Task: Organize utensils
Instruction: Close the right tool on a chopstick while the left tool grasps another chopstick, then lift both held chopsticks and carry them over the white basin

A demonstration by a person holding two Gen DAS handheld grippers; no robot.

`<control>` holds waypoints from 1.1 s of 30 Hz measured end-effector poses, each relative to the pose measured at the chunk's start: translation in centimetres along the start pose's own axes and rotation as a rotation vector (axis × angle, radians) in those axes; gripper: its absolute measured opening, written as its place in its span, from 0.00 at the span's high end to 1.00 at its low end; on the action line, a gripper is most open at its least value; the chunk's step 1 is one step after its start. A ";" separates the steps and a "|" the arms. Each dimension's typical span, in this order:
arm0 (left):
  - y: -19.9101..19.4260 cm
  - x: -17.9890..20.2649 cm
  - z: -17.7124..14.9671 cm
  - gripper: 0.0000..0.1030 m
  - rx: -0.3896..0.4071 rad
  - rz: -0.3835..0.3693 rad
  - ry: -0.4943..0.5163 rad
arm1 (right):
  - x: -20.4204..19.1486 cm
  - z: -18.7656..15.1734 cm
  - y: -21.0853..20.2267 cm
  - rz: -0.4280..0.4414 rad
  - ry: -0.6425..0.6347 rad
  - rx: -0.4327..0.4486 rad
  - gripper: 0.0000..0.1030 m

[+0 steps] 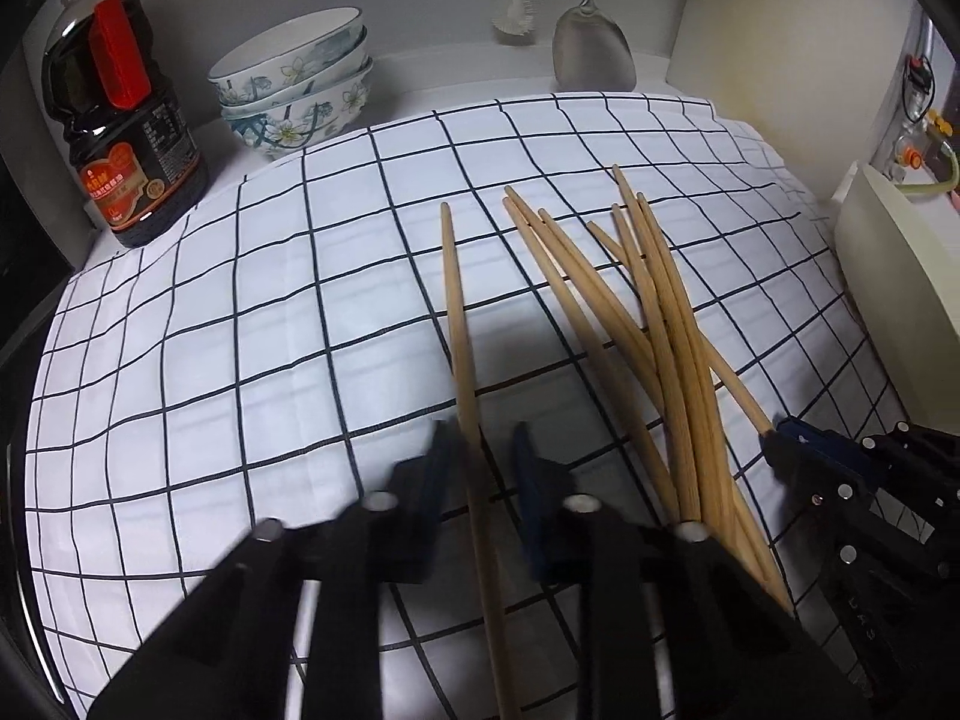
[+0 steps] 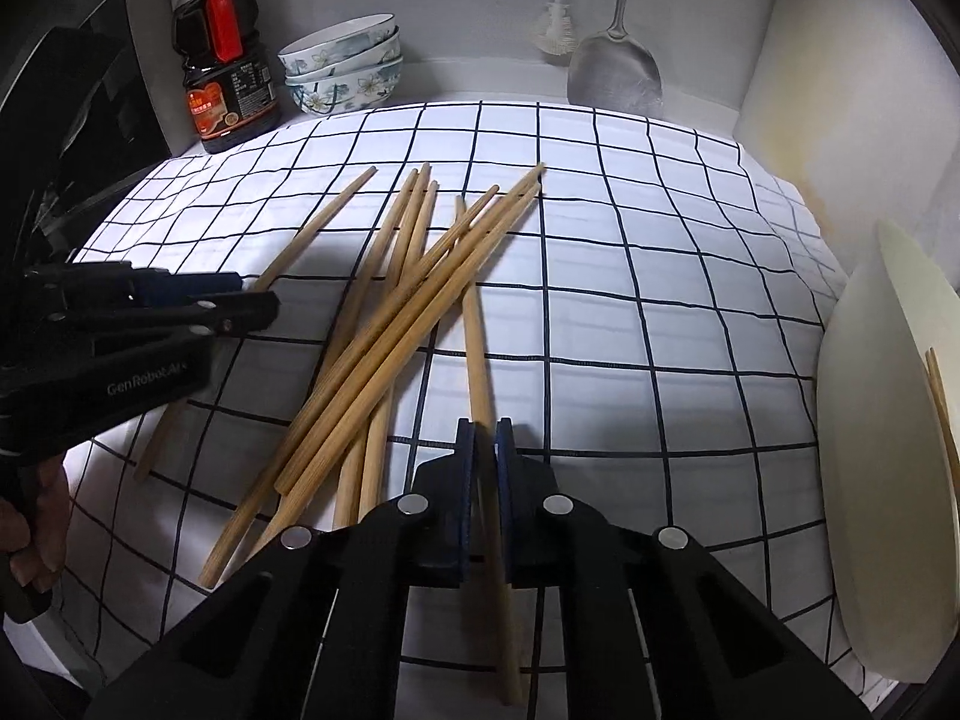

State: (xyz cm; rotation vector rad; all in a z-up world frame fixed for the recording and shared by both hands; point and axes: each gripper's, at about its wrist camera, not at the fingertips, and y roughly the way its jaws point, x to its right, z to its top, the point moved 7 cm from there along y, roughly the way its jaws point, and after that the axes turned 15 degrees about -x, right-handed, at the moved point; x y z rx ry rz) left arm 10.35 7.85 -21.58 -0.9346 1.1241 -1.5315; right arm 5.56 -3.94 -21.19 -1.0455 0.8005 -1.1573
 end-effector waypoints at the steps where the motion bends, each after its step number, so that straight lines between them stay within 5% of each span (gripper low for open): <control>1: 0.0 0.0 0.0 0.92 -0.002 -0.002 0.000 | 0.1 0.0 0.0 0.001 0.004 -0.001 0.94; 19: -2.2 0.3 1.0 0.93 0.015 -0.059 0.002 | 0.4 1.5 -2.3 -0.160 -0.029 -0.022 0.94; 33: -4.9 0.6 0.7 0.93 0.026 -0.073 0.036 | 1.1 1.1 -6.2 -0.060 0.097 0.011 0.94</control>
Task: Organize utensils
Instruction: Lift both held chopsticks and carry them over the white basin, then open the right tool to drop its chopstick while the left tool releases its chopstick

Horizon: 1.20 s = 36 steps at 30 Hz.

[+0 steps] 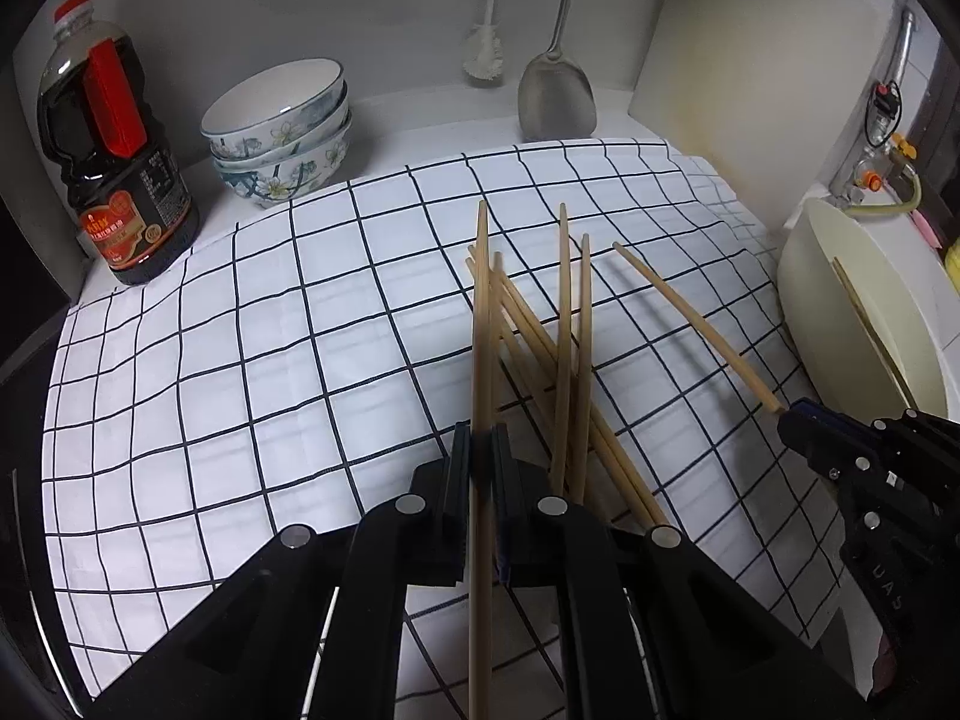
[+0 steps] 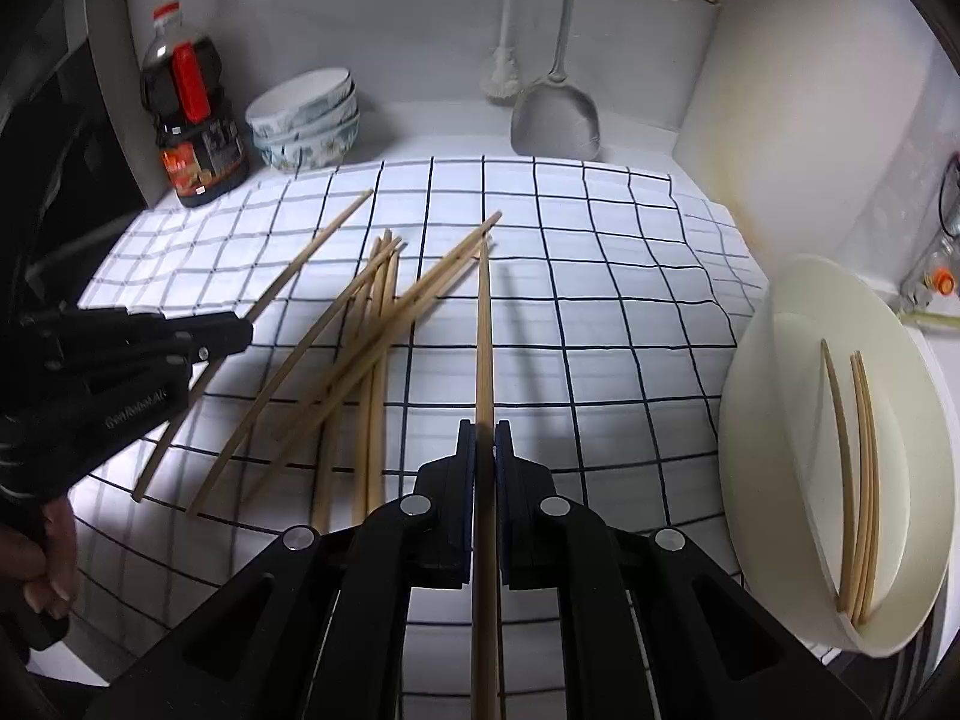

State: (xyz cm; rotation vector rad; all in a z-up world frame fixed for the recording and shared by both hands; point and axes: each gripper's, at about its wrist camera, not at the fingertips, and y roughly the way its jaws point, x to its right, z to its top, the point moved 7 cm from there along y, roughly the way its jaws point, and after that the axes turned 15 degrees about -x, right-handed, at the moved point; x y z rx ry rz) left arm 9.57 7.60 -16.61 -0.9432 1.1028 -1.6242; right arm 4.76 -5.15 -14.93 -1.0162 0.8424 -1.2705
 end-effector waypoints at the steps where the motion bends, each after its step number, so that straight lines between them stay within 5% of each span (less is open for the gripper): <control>1: -0.3 0.1 0.0 0.93 0.001 0.000 0.004 | 0.1 0.0 -0.4 0.006 0.009 0.008 0.94; 10: -4.3 4.2 1.0 0.93 0.044 -0.029 0.078 | 3.6 -0.4 -5.7 0.034 0.098 0.101 0.94; 21: -6.7 18.3 4.7 0.93 0.084 -0.177 0.234 | 15.7 -3.2 -10.8 -0.051 0.282 0.163 0.94; 28: -4.8 26.0 6.3 0.93 0.023 -0.231 0.282 | 23.5 -5.6 -10.0 -0.032 0.432 0.130 0.94; 36: -0.3 30.7 7.1 0.93 -0.083 -0.232 0.274 | 26.5 -5.9 -7.3 0.014 0.453 0.096 0.94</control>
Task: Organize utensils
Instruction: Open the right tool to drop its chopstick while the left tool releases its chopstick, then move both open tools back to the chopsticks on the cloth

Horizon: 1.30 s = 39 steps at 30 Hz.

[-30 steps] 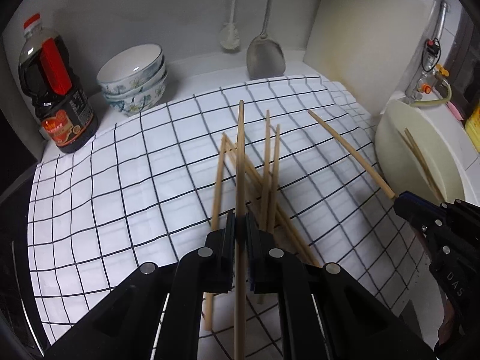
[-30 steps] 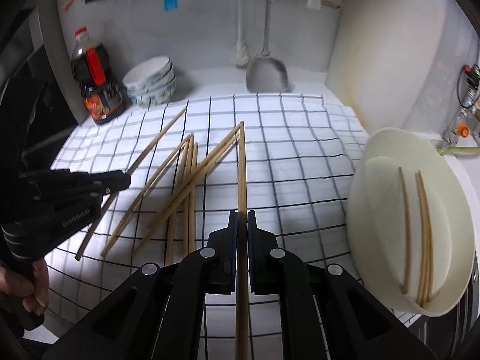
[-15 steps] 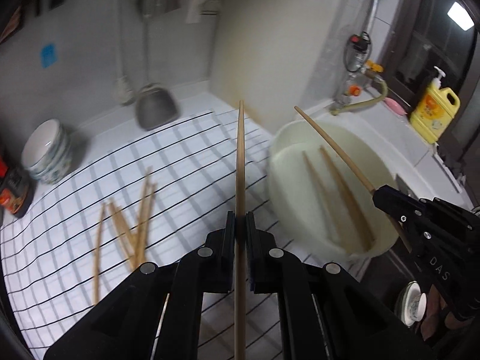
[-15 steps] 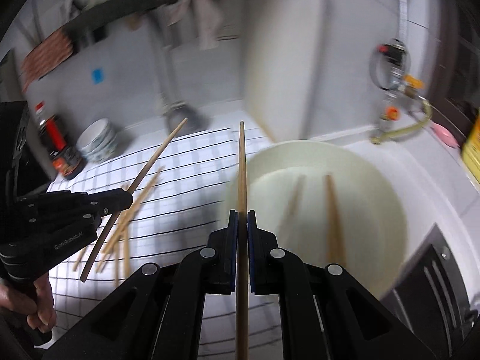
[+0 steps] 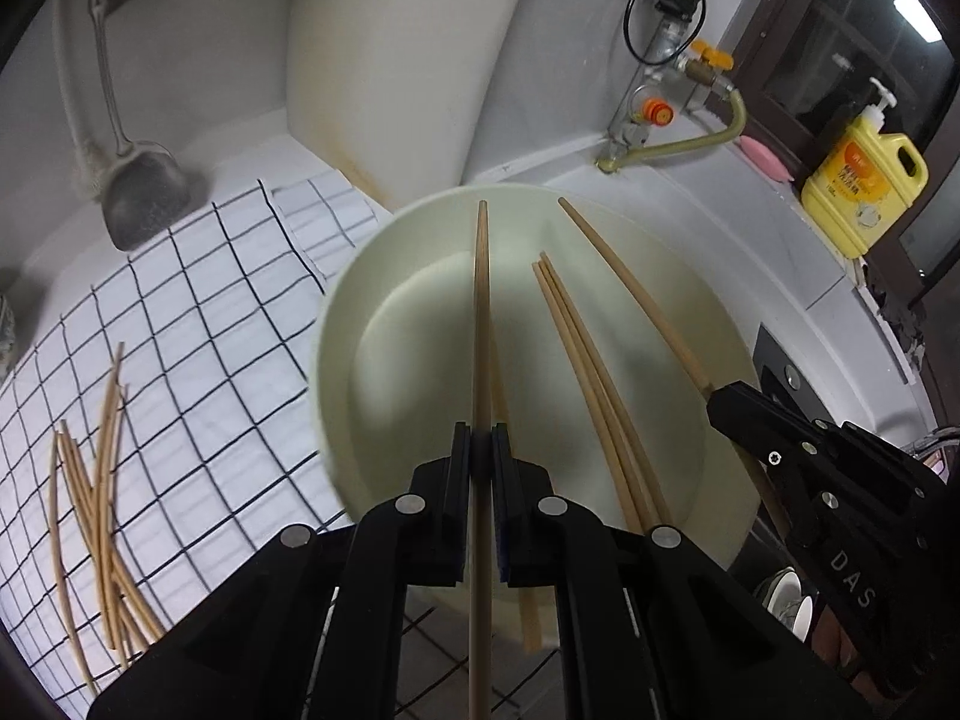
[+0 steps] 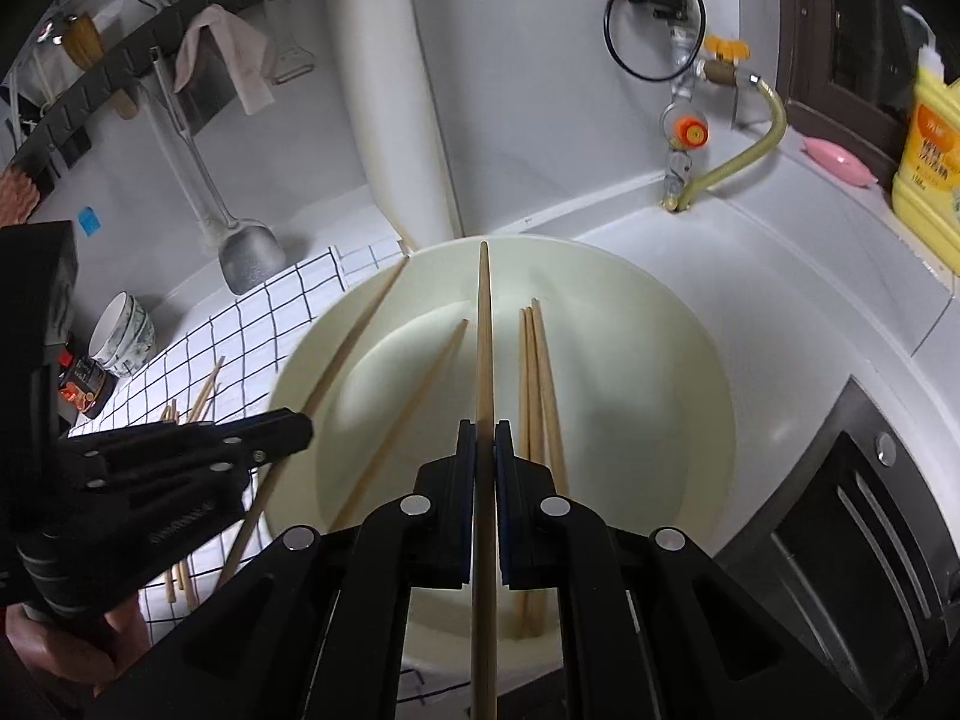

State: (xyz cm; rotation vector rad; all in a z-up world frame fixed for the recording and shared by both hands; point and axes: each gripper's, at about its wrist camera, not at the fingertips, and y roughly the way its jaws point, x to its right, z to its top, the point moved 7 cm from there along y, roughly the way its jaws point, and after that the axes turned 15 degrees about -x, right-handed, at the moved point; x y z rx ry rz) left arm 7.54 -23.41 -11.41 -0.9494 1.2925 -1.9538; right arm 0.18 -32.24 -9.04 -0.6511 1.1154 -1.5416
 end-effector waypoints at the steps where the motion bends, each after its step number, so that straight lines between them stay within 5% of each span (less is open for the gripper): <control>1: 0.3 0.1 0.2 0.93 -0.005 -0.001 -0.002 | 0.4 0.2 0.4 0.005 0.004 -0.005 0.94; 12: 3.2 0.7 1.8 0.90 -0.048 0.028 -0.043 | 2.6 1.1 3.3 0.048 0.037 -0.050 0.94; 13: 3.2 0.6 1.9 0.84 -0.048 0.037 -0.047 | 2.8 1.0 3.3 0.048 0.038 -0.050 0.92; 15: 2.6 0.2 1.9 0.46 -0.030 0.064 -0.061 | 3.2 0.9 3.2 0.047 0.047 -0.040 0.91; 17: 1.6 -0.3 2.0 0.32 0.010 0.090 -0.075 | 3.6 1.0 2.8 0.047 0.054 -0.028 0.91; 24: -0.5 -1.6 1.6 0.19 0.021 0.101 -0.109 | 4.5 0.4 1.5 0.043 0.078 -0.008 0.83; 31: -2.5 -3.3 0.1 0.17 0.031 0.122 -0.125 | 3.4 -0.8 0.6 0.045 0.066 -0.010 0.69; 39: -5.2 -5.9 -2.5 0.14 0.051 0.157 -0.143 | 0.1 -2.1 -0.6 0.063 0.020 -0.013 0.67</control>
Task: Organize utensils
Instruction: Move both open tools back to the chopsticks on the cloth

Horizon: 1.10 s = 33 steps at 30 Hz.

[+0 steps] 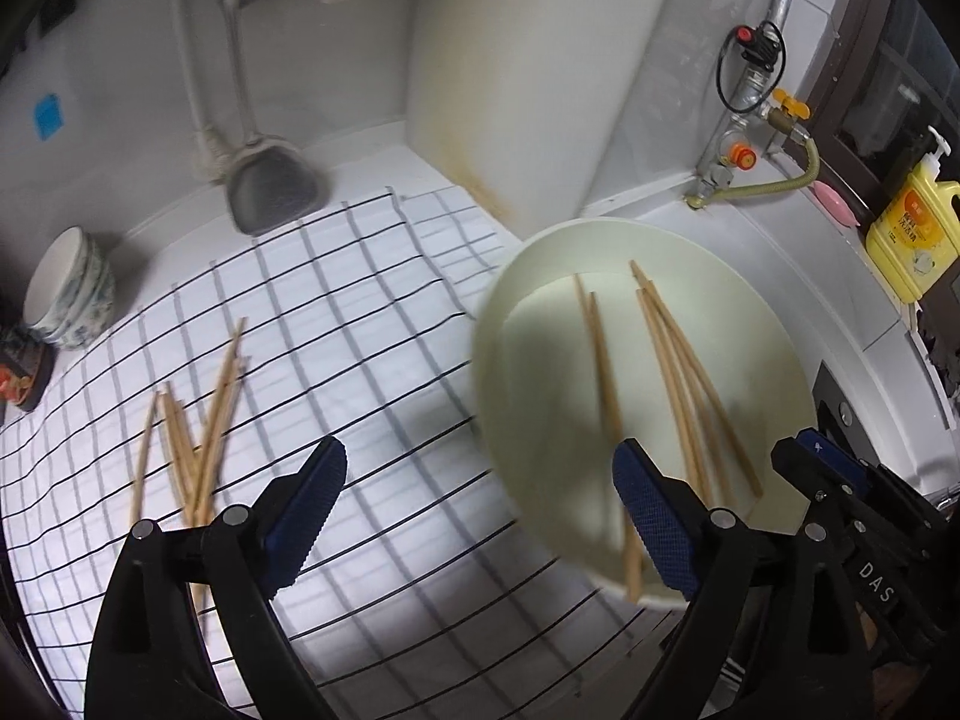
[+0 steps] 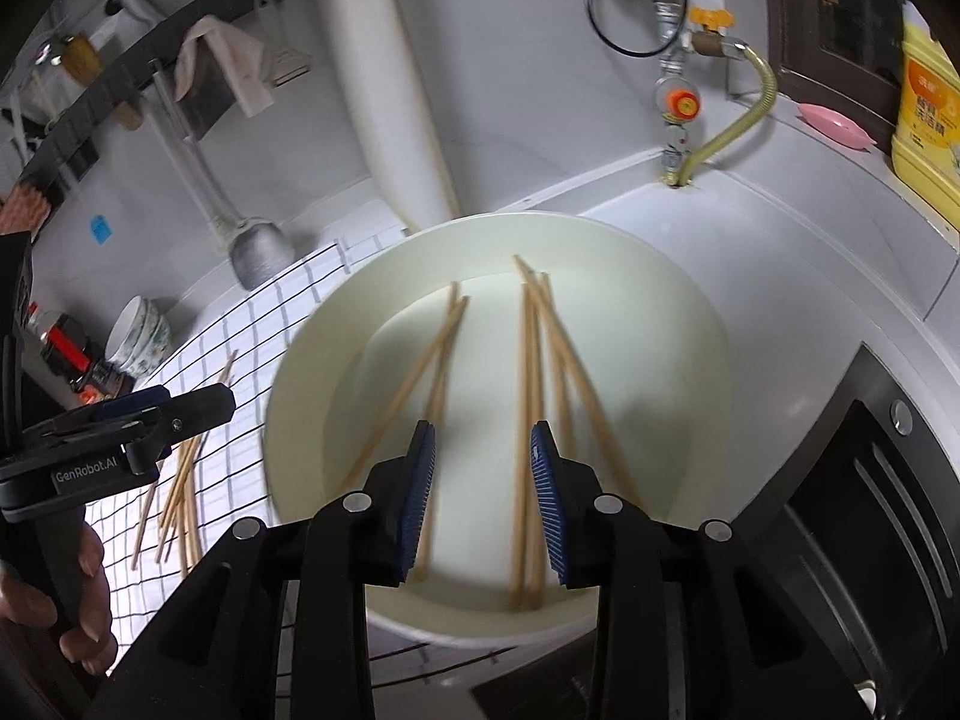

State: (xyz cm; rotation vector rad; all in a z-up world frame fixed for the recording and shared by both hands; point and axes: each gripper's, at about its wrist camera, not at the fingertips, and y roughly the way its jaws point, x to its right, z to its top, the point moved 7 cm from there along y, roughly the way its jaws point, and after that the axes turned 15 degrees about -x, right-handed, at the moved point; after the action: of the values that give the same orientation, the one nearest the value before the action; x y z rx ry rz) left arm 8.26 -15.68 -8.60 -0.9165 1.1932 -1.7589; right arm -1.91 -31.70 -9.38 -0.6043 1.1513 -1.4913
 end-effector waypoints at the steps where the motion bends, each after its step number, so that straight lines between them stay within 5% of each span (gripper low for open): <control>1: -0.2 -0.5 -0.3 0.14 0.002 0.005 -0.003 | -0.5 -0.1 -0.1 0.003 -0.005 0.001 0.65; 21: -4.6 -13.8 -7.4 0.14 0.026 0.118 -0.164 | -14.6 -1.1 0.2 0.089 -0.207 -0.006 0.56; 33: -3.9 -21.8 -10.5 0.09 0.019 0.157 -0.263 | -22.1 -2.9 3.4 0.115 -0.300 -0.052 0.53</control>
State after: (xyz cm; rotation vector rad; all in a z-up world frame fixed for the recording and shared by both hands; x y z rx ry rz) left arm 7.14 8.70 -10.66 -0.9814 1.0458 -1.4730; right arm 3.04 -9.73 -8.86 -0.7563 0.9766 -1.2279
